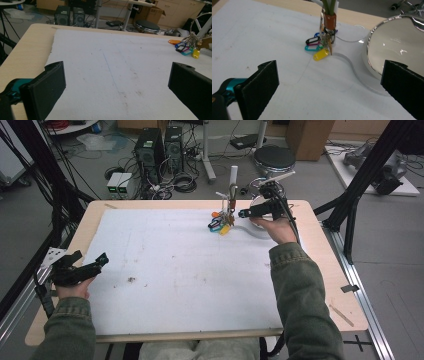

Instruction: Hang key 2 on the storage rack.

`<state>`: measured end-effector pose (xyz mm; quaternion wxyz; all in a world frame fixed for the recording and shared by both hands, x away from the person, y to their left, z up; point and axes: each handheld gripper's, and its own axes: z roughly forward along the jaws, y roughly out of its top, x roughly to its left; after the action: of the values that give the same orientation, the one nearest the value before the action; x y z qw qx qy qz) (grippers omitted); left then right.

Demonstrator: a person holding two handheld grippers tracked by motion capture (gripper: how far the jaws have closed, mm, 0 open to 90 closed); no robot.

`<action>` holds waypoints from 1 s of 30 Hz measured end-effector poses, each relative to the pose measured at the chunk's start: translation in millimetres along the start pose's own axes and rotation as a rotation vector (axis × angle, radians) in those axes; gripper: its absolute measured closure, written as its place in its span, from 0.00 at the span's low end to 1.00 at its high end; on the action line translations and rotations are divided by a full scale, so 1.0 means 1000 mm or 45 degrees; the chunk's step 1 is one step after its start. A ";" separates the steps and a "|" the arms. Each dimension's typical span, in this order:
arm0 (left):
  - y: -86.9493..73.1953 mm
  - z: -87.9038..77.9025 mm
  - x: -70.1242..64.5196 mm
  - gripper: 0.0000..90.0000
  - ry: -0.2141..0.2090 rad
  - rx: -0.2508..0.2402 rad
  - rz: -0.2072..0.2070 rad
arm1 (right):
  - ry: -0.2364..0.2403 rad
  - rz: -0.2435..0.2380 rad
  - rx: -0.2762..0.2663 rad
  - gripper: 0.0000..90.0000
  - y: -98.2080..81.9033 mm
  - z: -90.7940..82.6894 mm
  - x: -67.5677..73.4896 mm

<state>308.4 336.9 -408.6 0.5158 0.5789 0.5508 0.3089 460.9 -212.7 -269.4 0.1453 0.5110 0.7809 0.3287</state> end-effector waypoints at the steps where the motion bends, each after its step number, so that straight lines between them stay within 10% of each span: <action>1: 0.000 0.000 0.000 0.02 0.001 0.000 0.003 | -0.006 0.003 -0.009 0.01 -0.002 -0.002 -0.001; 30: -0.001 -0.003 -0.002 0.02 0.009 0.003 -0.010 | -0.053 0.060 -0.091 0.01 -0.070 -0.003 -0.021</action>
<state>305.4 335.7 -408.3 0.5143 0.5762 0.5553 0.3084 418.8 -251.0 -315.7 0.1719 0.5305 0.7532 0.3489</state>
